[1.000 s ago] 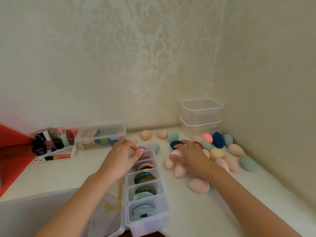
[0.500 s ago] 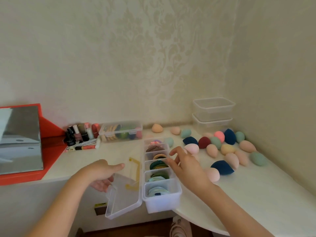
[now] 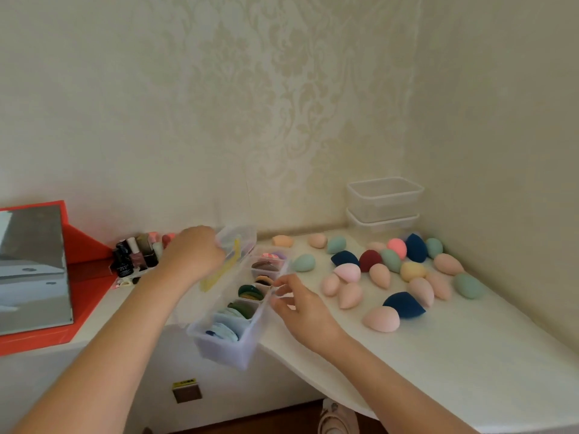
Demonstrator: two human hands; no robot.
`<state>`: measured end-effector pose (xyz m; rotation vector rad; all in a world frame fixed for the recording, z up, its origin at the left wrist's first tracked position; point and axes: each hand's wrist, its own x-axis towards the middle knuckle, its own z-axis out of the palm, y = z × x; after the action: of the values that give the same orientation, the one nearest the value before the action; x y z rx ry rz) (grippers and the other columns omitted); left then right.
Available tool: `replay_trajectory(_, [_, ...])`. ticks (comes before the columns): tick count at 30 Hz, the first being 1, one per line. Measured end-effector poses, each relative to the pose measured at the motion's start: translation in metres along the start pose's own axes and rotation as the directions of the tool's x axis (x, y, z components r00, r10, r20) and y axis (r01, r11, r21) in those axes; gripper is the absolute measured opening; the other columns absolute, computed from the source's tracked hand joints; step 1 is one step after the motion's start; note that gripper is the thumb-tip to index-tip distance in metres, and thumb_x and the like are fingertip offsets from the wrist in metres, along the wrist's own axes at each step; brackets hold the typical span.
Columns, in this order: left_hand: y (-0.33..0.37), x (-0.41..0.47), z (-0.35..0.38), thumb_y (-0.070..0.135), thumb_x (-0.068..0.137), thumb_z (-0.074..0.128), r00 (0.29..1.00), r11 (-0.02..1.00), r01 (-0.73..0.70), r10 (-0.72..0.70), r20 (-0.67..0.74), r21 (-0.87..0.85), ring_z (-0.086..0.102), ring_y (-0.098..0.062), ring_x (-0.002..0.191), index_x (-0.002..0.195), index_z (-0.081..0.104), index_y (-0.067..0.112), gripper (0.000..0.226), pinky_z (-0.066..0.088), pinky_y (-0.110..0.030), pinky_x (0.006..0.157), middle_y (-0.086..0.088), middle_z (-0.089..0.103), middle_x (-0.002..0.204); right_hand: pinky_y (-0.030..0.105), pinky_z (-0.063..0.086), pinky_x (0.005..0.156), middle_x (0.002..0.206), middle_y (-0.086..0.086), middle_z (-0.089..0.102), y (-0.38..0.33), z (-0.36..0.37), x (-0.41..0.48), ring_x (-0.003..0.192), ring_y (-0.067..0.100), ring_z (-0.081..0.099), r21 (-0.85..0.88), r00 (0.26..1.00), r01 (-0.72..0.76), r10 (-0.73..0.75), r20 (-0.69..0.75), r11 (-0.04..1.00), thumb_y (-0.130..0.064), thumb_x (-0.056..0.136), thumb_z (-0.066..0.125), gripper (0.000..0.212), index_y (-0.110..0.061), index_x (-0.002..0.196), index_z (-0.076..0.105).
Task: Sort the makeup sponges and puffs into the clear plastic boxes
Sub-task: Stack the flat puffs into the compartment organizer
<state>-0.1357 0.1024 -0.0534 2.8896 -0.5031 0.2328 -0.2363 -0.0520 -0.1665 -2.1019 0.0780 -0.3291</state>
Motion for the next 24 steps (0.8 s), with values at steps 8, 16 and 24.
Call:
replay_trajectory(8, [-0.001, -0.006, 0.053, 0.056, 0.086, 0.046, 0.967, 0.988, -0.137, 0.149, 0.204, -0.075, 0.048, -0.027, 0.121, 0.145, 0.023, 0.04, 0.065, 0.042, -0.04, 0.099, -0.007, 0.043, 0.143, 0.022, 0.044, 0.089, 0.126, -0.003, 0.059, 0.01, -0.017, 0.024, 0.09, 0.008, 0.056, -0.136, 0.998, -0.036, 0.043, 0.052, 0.99, -0.019, 0.093, 0.054, 0.027, -0.017, 0.12, 0.057])
replay_trajectory(16, [-0.022, -0.013, 0.071, 0.088, 0.062, 0.042, 0.942, 0.996, -0.054, 0.025, 0.335, 0.075, -0.019, -0.031, 0.143, 0.145, -0.023, 0.034, 0.118, -0.005, -0.058, 0.113, -0.007, -0.03, 0.153, 0.033, 0.02, 0.116, 0.158, 0.001, 0.015, 0.0, -0.036, 0.063, 0.145, 0.021, 0.015, -0.379, 0.927, 0.371, -0.315, 0.204, 0.848, -0.02, 0.088, 0.062, 0.072, -0.032, 0.148, 0.024])
replay_trajectory(24, [-0.039, -0.023, 0.065, 0.089, 0.061, 0.042, 0.928, 0.996, -0.013, -0.02, 0.372, 0.087, -0.015, -0.028, 0.145, 0.146, -0.02, 0.035, 0.119, -0.003, -0.059, 0.112, -0.004, -0.027, 0.155, 0.023, 0.017, 0.113, 0.154, -0.005, 0.029, 0.011, -0.041, 0.093, 0.145, 0.017, 0.017, -0.426, 0.862, 0.435, -0.229, 0.452, 0.794, -0.013, 0.093, 0.058, 0.056, -0.029, 0.143, 0.039])
